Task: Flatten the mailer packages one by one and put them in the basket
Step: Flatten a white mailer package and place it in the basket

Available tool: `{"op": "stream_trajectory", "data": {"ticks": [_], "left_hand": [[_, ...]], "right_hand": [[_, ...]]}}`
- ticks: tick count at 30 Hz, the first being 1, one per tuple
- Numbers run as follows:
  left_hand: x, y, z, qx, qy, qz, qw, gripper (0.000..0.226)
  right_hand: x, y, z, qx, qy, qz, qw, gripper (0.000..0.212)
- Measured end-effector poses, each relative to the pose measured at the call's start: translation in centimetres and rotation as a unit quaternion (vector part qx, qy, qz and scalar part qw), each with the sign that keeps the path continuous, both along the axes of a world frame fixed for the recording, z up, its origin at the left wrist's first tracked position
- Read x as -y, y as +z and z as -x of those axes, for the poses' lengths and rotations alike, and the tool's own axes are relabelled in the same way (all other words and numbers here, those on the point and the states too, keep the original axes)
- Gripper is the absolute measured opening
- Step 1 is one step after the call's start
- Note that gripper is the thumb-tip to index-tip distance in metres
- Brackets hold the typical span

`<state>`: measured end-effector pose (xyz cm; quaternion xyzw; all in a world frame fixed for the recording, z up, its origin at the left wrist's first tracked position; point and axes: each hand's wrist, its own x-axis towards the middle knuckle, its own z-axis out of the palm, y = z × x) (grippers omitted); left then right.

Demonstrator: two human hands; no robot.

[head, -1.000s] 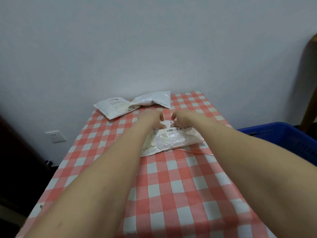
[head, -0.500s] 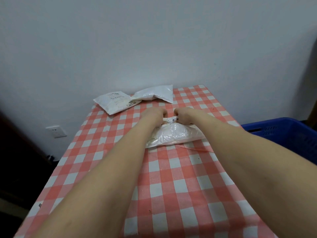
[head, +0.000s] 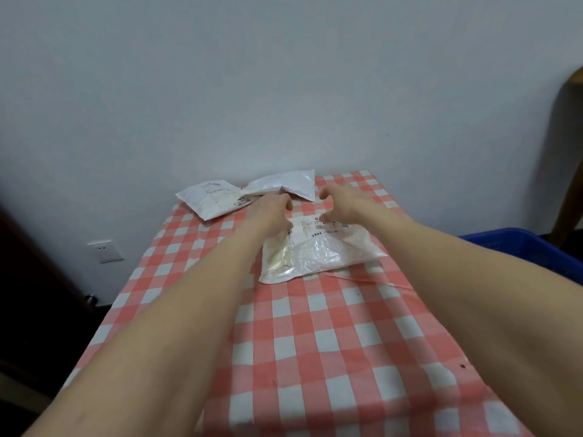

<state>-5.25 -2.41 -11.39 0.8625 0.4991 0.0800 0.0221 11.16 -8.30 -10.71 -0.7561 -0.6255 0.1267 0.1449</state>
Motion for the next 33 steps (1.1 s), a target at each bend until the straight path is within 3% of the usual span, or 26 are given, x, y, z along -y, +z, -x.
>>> {"op": "stream_trajectory", "data": {"ticks": [4,8,11,15,24,29,33], "left_hand": [[1.1,0.0,0.5,-0.015,-0.007,0.069,0.998,0.038],[1.9,-1.5,0.1,-0.034,-0.021,0.131,0.991,0.052],[2.0,-2.2,-0.1,-0.063,-0.020,0.114,0.991,0.057],[2.3,-2.8,-0.3,-0.096,-0.038,0.036,0.994,0.046],[2.8,-2.8,-0.6,-0.108,-0.068,-0.028,0.991,0.019],[3.0,-2.8,0.8,-0.030,-0.054,0.005,0.998,0.032],[4.1,-1.9,1.3,-0.014,-0.065,0.017,0.998,0.037]], "right_hand": [[0.9,-0.3,0.2,-0.034,0.035,0.037,0.998,0.042],[1.8,-1.5,0.7,-0.018,0.052,0.112,0.992,0.058],[1.8,-2.2,0.9,0.030,0.055,0.111,0.992,0.061],[1.5,-3.2,1.4,0.089,0.060,0.092,0.990,0.056],[1.7,-4.1,1.8,0.102,0.064,0.044,0.992,0.034],[3.3,-2.8,1.3,0.076,0.042,0.025,0.996,0.057],[5.0,-1.7,0.9,0.097,0.022,-0.029,0.995,0.051]]}}
